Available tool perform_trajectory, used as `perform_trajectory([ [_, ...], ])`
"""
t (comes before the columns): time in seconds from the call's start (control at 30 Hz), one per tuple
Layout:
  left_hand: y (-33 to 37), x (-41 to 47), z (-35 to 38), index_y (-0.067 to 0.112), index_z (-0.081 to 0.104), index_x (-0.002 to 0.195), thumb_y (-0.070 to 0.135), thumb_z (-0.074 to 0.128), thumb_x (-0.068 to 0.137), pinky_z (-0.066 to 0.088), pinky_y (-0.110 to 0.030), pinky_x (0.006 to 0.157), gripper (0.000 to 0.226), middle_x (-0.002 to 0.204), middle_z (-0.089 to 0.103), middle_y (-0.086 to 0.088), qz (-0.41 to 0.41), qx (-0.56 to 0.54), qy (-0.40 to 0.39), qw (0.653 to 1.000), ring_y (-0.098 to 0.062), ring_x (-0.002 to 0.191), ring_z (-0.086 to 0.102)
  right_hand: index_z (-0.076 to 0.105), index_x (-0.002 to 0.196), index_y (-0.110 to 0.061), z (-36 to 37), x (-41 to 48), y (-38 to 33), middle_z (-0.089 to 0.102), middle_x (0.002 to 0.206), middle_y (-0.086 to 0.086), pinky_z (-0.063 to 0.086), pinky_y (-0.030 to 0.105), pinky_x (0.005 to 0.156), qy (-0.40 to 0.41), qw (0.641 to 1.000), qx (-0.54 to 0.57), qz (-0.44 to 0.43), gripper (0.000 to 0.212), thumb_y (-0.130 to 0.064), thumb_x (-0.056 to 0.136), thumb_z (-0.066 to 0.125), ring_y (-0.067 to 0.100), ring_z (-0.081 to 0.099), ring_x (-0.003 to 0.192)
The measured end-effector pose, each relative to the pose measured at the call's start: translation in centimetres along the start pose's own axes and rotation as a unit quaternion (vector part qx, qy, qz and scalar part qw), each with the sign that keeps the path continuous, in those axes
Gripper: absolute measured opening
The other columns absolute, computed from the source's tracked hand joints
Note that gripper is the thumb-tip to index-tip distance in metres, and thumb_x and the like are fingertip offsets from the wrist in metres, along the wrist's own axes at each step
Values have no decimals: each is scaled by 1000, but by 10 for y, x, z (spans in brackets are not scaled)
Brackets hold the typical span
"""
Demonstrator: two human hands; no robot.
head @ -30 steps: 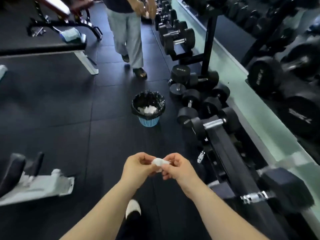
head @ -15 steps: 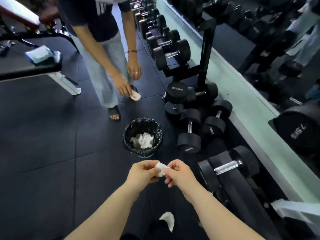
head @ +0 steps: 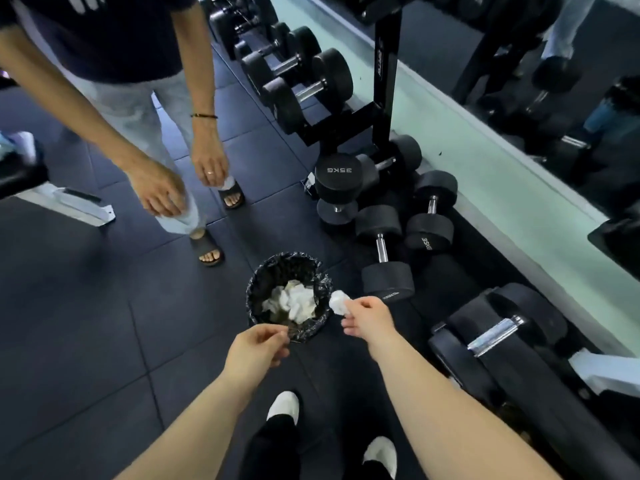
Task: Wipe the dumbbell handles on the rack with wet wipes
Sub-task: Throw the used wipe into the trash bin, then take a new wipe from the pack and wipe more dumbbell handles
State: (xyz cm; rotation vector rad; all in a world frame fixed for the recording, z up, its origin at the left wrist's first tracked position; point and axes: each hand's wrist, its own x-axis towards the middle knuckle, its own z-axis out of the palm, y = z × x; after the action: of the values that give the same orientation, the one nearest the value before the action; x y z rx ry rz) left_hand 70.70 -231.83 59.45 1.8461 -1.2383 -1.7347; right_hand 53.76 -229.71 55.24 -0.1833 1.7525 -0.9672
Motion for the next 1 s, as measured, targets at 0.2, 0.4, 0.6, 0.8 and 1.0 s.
perform_trajectory([
  [0.2, 17, 40, -53, 15, 61, 76, 1, 49, 92, 45, -20, 60, 24, 73, 61, 0, 5, 30, -17, 999, -14, 65, 57, 34, 134, -8, 55, 24, -14, 52, 99, 9, 43, 25, 70, -9, 995, -96, 13, 46, -15, 91, 48, 20, 53, 85],
  [0.4, 37, 56, -58, 14, 60, 74, 0, 48, 92, 41, -7, 42, 25, 72, 60, -3, 39, 56, -51, 996, -14, 61, 53, 49, 120, -7, 46, 9, -16, 49, 73, -2, 35, 19, 56, 49, 993, -105, -19, 30, -9, 91, 44, 11, 45, 62],
  [0.6, 61, 55, -49, 10, 64, 75, 1, 51, 90, 45, -15, 49, 23, 69, 60, -5, 78, 64, -68, 993, -15, 60, 54, 54, 108, -7, 27, -21, -26, 53, 79, -2, 38, 17, 57, 66, 995, -49, -58, 20, -6, 91, 44, 8, 49, 61],
  [0.8, 69, 38, -31, 16, 62, 73, 2, 50, 92, 44, -10, 44, 26, 73, 61, -2, 84, 54, -76, 992, -13, 61, 55, 54, 96, -13, 3, -52, -35, 56, 82, -3, 42, 18, 61, 72, 992, 3, -103, 11, -7, 91, 46, 8, 52, 65],
  [1.0, 75, 12, -6, 14, 61, 74, 0, 49, 90, 42, -20, 55, 24, 73, 60, -3, 94, 51, -93, 990, -12, 62, 53, 54, 93, -16, -29, -82, -42, 59, 83, -2, 44, 17, 62, 81, 987, 16, -141, 12, -8, 92, 45, 8, 53, 67],
])
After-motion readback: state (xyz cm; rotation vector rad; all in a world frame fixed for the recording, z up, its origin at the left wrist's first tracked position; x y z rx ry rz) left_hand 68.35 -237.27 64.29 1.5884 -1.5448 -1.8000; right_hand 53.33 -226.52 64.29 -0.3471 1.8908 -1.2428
